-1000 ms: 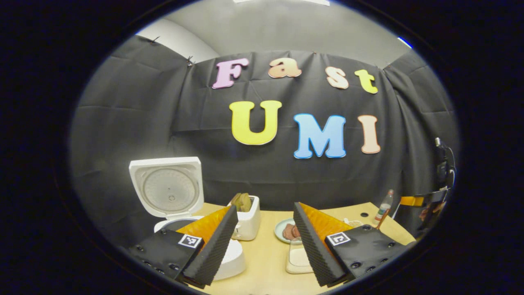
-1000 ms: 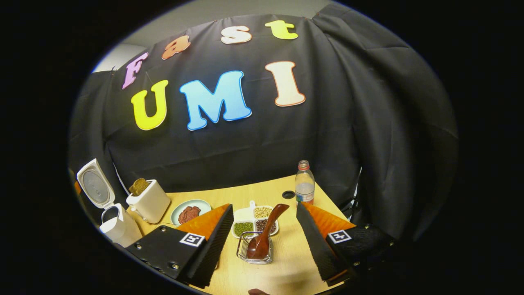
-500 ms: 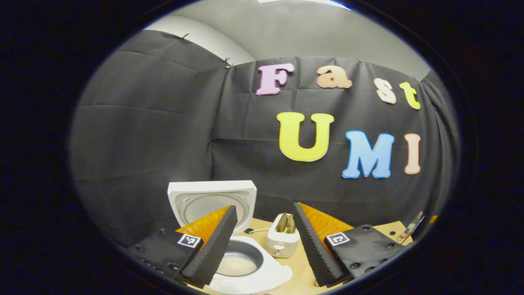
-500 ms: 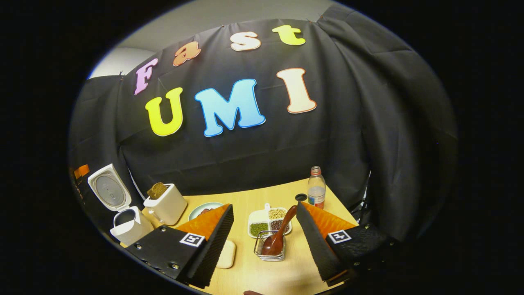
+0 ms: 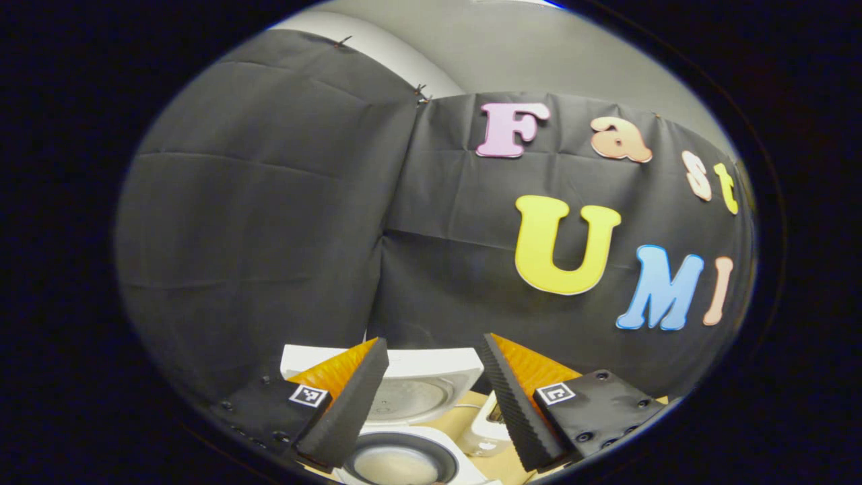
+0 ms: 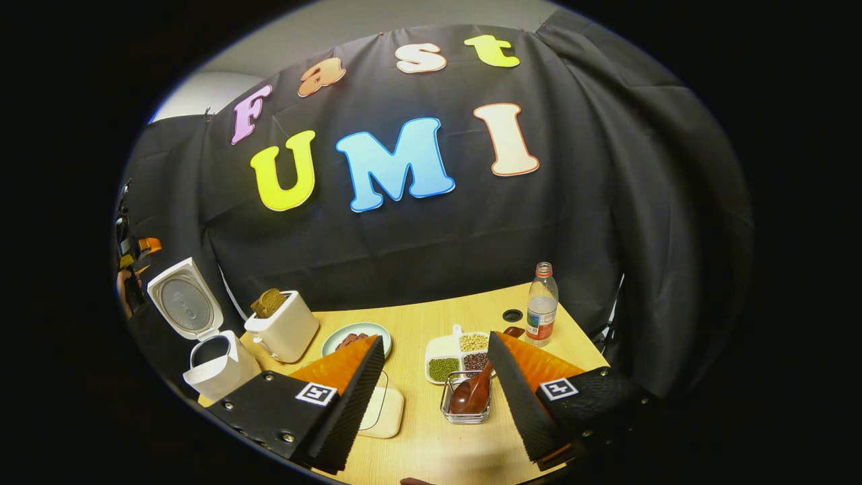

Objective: Close the left gripper, press the button to open the rice cooker; take a wooden spoon from the chopstick holder with the right hand, scoop a spoonful of rice and pour it into the rice cooker, then put the wooden spoon back into the chopstick holder.

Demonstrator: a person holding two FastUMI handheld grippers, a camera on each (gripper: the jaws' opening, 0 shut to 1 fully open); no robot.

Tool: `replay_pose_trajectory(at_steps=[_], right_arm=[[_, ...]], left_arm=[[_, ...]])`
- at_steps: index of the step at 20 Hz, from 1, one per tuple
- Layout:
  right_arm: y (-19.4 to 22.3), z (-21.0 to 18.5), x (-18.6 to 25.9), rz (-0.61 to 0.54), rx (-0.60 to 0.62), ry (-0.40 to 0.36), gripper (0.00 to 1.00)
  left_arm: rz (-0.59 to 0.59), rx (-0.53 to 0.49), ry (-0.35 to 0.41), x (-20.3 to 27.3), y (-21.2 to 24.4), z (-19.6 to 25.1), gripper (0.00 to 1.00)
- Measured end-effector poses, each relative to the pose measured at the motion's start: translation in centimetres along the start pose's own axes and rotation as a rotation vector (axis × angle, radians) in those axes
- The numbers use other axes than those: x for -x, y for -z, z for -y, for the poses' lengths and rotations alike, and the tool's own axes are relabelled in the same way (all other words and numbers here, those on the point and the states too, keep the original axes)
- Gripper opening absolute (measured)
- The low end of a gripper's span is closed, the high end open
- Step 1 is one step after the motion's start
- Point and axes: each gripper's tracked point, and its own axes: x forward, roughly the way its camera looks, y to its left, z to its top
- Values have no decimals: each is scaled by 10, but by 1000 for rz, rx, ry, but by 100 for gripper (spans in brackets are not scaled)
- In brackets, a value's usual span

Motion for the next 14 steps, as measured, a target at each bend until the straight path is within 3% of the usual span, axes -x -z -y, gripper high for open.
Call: replay_pose_trajectory(at_steps=[7, 14], right_arm=[[4, 6, -8, -20, -5, 50, 94], [6, 1, -13, -27, -4, 54, 94]], left_arm=[[-86, 36, -87, -84, 25, -43, 96], [-122, -122, -175, -95, 34, -54, 95]])
